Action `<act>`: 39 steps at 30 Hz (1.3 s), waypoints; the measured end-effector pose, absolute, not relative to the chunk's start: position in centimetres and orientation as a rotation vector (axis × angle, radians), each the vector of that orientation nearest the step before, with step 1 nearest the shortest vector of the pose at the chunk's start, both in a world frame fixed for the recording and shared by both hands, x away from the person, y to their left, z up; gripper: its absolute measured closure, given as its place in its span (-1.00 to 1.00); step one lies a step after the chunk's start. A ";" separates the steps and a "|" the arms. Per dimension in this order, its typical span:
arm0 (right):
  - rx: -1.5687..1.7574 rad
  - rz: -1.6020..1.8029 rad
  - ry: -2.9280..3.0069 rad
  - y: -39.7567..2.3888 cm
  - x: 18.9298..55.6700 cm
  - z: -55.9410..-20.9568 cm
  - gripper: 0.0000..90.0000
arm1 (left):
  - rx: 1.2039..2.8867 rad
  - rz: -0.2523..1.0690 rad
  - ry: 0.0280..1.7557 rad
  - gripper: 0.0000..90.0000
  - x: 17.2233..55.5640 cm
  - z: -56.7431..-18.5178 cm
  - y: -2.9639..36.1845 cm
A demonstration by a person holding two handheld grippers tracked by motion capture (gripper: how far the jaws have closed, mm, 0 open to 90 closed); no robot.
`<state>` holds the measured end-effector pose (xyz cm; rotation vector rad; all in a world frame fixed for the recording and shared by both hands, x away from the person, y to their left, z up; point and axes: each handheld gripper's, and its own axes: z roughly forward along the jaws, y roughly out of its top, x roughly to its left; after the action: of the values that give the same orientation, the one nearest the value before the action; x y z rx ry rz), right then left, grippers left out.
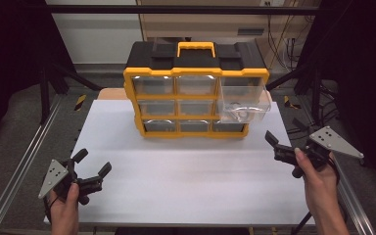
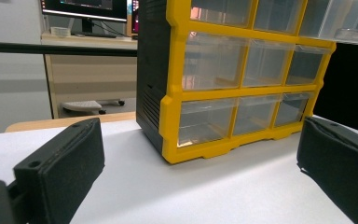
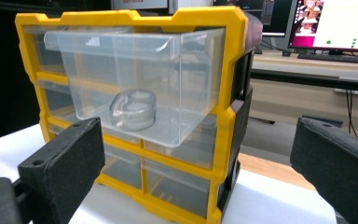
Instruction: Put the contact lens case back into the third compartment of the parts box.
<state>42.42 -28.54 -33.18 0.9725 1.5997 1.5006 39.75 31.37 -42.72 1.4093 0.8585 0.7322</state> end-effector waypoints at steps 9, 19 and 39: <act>0.993 1.497 1.624 -28.2 42.2 -35.1 -0.93 | 1.409 0.736 0.856 -0.99 39.7 -42.7 31.4; 1.017 1.501 1.645 -27.6 41.9 -37.2 -0.92 | 1.409 0.735 0.853 -0.99 39.7 -42.7 31.4; 1.020 1.509 1.686 -25.7 42.0 -40.6 -0.91 | 1.420 0.741 0.846 -0.99 39.7 -42.7 31.3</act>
<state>42.00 -25.73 -40.63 1.0204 1.6863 1.5087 39.70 31.27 -42.72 1.4202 0.8460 0.7409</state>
